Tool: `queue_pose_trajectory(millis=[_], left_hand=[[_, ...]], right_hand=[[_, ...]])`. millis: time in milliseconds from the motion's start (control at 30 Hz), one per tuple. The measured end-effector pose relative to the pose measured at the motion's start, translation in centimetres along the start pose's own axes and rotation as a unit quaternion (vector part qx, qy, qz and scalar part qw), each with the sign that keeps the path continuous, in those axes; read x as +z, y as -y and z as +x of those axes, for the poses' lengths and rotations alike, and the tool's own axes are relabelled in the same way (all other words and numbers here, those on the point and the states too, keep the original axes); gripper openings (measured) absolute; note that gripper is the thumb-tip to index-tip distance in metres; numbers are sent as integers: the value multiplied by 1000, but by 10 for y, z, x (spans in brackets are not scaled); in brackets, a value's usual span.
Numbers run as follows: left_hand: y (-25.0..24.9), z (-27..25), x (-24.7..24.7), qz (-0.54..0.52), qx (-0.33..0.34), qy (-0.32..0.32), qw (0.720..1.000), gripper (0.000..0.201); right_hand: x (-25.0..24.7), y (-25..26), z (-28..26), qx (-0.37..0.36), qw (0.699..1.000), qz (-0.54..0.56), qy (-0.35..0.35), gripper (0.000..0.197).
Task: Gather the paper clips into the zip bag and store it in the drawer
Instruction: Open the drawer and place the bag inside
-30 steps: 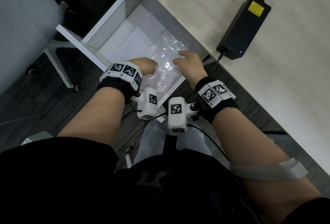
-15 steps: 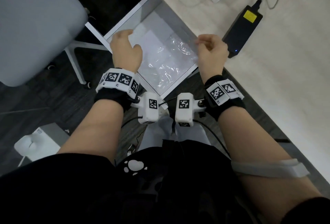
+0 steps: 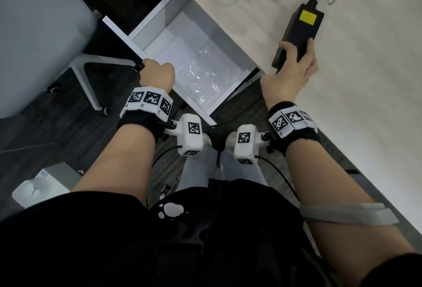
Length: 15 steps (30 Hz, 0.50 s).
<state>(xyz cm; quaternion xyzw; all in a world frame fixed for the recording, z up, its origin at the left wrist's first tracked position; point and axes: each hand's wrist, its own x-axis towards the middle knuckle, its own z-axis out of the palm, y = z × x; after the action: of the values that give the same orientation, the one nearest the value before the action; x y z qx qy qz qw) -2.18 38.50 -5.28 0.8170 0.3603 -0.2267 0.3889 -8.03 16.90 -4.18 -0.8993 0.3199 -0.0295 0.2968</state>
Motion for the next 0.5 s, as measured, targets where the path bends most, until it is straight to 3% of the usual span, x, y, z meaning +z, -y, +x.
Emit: queue_pose_trajectory(millis=[100,233,333,500], left_hand=[[-13,8,9,-70,12,41,997,58],[-32,15,26,-147,21,125,981,17],[-52,9,41,-168,30,166,971,28],[-73,3,64,-178,62,233,954,29]], right_hand=[[-1,-4,7,-12,1000,6,-10,55],[-1,-9,16,-26,999,25,-39,42],[-1,-12,23,-38,997,39,-53,36],[-2,-14,34,-41,997,64,-34,35]])
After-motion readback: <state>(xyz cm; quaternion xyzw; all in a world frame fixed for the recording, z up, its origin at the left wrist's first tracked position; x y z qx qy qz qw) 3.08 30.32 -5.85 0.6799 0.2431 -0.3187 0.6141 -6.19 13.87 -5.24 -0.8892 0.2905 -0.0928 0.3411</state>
